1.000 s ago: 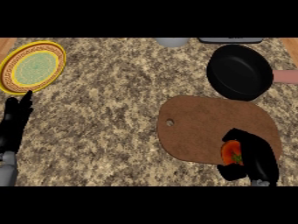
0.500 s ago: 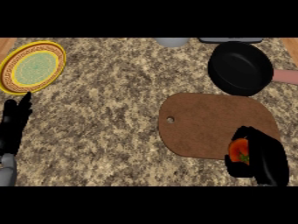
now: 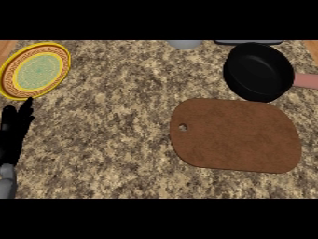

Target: Pick the tomato from the cutting board and place it in the pot

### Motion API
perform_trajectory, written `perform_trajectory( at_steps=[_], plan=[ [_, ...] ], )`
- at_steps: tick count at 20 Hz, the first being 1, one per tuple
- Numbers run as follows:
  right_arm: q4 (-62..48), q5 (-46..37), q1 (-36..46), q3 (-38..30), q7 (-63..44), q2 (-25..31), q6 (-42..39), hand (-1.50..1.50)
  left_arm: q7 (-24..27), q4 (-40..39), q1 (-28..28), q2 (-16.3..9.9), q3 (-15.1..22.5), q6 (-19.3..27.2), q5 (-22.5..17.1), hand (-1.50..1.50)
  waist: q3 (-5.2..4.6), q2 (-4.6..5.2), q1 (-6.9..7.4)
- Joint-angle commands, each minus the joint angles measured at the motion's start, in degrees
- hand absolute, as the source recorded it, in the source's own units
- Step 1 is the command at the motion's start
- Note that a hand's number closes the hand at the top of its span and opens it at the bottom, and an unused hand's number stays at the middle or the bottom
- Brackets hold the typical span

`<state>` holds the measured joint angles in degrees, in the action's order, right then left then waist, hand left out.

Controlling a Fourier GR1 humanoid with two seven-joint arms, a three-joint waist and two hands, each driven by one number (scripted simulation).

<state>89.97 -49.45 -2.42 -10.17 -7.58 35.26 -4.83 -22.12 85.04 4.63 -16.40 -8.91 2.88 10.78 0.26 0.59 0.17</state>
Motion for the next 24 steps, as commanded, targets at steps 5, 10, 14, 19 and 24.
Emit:
perform_trajectory(
  at_steps=[5, 10, 14, 19, 24],
  plan=[
    [-16.92, 17.74, 11.19, -19.25, 25.39, 15.9, -1.56, 1.5, -0.23, -1.42, 0.5, 0.1, -0.09, 0.02, 0.19, 0.0, 0.06, -0.18, 0.32],
    [-22.05, 29.62, 20.38, -25.46, 33.84, 18.1, -6.87, 1.5, 0.73, -2.59, 2.14, -0.1, 0.25, -1.08, -0.15, 0.0, -0.15, -0.4, 0.2],
    [-32.44, 28.53, 28.11, -24.17, 39.35, 21.84, -5.77, 1.5, -0.03, -3.3, 3.63, -0.63, -0.87, -1.39, -0.73, 0.0, -0.21, -0.18, 1.11],
    [-33.1, 29.42, 35.67, -19.6, 36.0, 25.61, -12.81, 1.5, -1.44, -4.62, 5.21, 1.54, 0.92, 1.21, 2.27, 0.0, -0.28, -0.41, 0.44],
    [-34.89, 26.77, 45.96, -11.37, 27.96, 24.2, -15.07, 1.5, 3.02, -0.21, -1.2, 1.87, 1.06, 0.2, 1.55, 0.0, -0.31, -0.32, 1.92]
  ],
)
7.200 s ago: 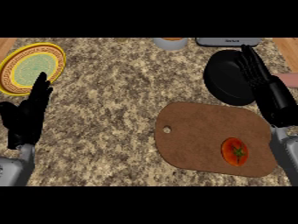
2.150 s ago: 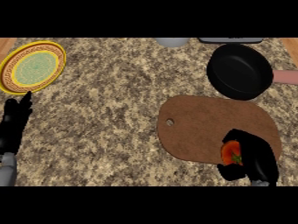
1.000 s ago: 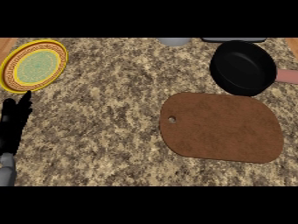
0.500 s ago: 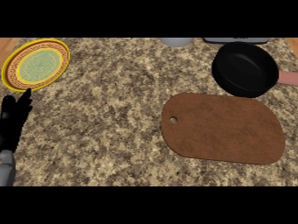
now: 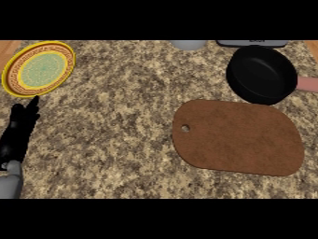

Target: Pick the tomato from the cutting board and place it in the pot

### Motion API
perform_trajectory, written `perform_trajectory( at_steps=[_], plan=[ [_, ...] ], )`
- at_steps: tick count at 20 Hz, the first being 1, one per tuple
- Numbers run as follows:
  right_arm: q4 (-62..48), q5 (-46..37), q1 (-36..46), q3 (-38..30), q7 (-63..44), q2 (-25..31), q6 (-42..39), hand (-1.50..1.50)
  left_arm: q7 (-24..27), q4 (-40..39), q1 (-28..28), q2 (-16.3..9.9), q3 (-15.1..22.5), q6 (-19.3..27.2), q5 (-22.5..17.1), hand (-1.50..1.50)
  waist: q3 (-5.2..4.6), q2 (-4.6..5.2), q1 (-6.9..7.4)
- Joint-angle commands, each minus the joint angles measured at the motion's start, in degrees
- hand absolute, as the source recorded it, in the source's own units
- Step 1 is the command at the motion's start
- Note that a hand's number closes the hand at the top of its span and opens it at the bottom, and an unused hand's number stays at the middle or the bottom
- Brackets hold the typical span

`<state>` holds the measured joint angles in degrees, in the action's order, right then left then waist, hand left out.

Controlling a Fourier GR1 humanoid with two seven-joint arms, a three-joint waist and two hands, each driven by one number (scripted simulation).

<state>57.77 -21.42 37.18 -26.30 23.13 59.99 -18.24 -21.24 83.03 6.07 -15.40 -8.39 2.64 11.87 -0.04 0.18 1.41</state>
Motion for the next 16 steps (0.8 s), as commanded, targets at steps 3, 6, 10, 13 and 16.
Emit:
perform_trajectory(
  at_steps=[3, 6, 10, 13, 16],
  plan=[
    [-1.78, -1.4, 12.62, 8.44, -9.79, -2.58, -4.71, 1.5, -1.24, -1.38, 2.83, 1.96, 1.85, 1.32, 1.87, 0.0, -0.03, 0.12, 0.14],
    [-3.96, -4.35, 14.56, 11.84, -11.97, -6.07, -3.26, 1.5, -0.85, -0.88, 1.73, -1.91, -1.66, -1.73, -0.64, 0.0, -0.01, 0.07, 0.1],
    [-9.42, -6.75, 20.13, 14.91, -13.25, -10.52, -2.04, 1.5, -0.99, -0.23, 1.23, -0.96, -1.52, -2.01, -1.27, 0.0, 0.01, 0.24, 0.45],
    [-10.97, -8.81, 21.14, 17.44, -13.03, -12.26, -3.22, 1.5, -4.27, 3.65, 1.3, -1.76, -1.27, -2.47, -0.84, 0.0, 0.03, 0.09, 0.2],
    [-13.83, -9.94, 21.37, 18.93, -12.75, -15.86, -2.82, 1.5, -2.71, 0.52, 2.39, 0.21, -0.55, 0.29, 1.23, 0.0, 0.03, 0.14, -0.22]
  ],
)
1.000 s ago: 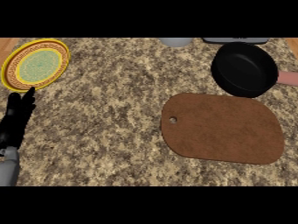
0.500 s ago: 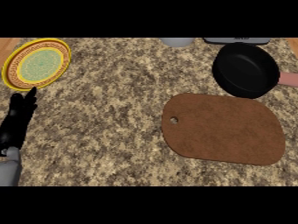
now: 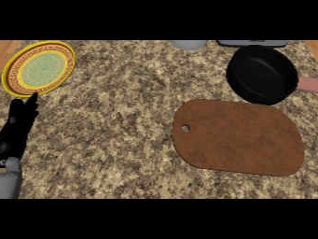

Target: Pick the tomato from the cutting board and place it in the pot

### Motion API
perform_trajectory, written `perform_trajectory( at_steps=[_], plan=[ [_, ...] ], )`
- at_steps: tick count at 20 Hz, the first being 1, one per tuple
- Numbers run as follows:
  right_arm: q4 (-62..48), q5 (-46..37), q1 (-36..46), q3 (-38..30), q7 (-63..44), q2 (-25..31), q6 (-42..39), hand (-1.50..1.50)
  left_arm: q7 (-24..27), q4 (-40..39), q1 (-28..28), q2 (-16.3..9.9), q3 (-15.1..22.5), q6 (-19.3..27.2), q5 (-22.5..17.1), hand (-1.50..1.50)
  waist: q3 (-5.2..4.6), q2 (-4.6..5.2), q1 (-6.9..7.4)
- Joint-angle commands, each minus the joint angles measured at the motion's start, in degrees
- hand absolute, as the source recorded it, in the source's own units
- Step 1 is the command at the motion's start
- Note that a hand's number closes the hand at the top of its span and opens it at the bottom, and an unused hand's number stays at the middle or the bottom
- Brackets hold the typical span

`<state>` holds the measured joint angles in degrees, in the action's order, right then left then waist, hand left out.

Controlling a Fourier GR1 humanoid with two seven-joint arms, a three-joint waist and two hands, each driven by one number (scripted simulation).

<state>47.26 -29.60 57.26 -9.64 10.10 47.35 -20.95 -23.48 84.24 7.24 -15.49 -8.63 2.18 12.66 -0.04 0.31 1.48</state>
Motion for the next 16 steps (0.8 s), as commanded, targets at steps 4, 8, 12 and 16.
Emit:
perform_trajectory(
  at_steps=[4, 8, 12, 16],
  plan=[
    [-6.76, -1.1, 1.39, 2.51, -5.51, -8.56, -1.56, 1.5, 0.1, -1.39, 1.07, -0.68, -1.28, -0.61, -0.61, 0.0, 0.01, -0.1, -0.56],
    [-12.3, -0.26, 4.6, 0.88, -4.33, -10.26, -2.21, -1.5, 2.25, -3.93, 1.62, -0.08, -1.36, 0.06, 0.01, 0.0, 0.02, -0.01, -0.57],
    [-18.33, 4.73, 4.54, -5.55, -0.8, -12.81, 2.57, -1.5, 1.21, -1.02, 0.49, -0.56, -1.21, -1.46, -0.97, 0.0, 0.1, 0.31, 0.35],
    [-18.85, 10.61, 5.9, -11.92, -0.69, -12.07, 3.56, -1.5, 0.37, -1.59, 1.69, -0.48, -1.32, -1.15, -0.73, 0.0, 0.09, 0.15, -0.45]
  ],
)
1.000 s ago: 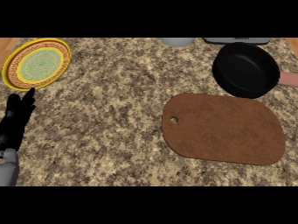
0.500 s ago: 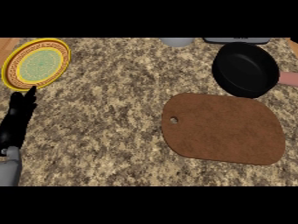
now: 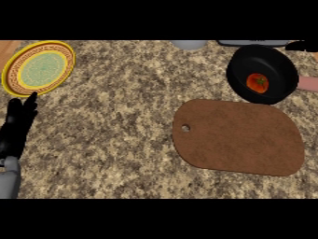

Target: Pick the tomato from the cutting board and place it in the pot

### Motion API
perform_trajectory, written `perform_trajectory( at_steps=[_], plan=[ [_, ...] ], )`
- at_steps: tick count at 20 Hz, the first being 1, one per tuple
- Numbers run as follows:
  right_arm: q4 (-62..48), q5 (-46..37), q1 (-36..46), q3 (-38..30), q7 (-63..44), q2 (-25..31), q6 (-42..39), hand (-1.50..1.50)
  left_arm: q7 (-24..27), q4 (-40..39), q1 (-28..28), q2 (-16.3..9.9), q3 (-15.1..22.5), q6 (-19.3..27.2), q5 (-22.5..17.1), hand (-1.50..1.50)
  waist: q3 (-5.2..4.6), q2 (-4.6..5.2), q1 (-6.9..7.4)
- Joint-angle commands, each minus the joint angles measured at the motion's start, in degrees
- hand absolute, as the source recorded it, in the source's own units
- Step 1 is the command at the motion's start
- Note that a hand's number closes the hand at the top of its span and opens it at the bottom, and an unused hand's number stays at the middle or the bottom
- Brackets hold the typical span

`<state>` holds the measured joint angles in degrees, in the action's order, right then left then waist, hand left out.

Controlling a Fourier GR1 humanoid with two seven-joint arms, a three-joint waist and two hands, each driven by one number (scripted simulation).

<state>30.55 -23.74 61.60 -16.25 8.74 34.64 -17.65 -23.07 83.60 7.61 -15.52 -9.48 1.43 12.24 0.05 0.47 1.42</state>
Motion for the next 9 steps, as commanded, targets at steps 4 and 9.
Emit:
perform_trajectory(
  at_steps=[4, 9],
  plan=[
    [-4.79, 8.51, 2.28, -11.35, 1.33, 2.65, 6.17, -1.5, -0.58, 0.16, 0.8, 0.52, 0.56, 0.18, 0.47, 0.0, 0.04, 0.24, 0.07],
    [-10.09, 10.1, 0.54, -14.77, 4.56, 9.17, 5.96, -1.5, 1.62, -1.4, 0.54, 1.16, 0.42, 0.93, 0.92, 0.0, 0.04, 0.43, 0.3]
  ],
)
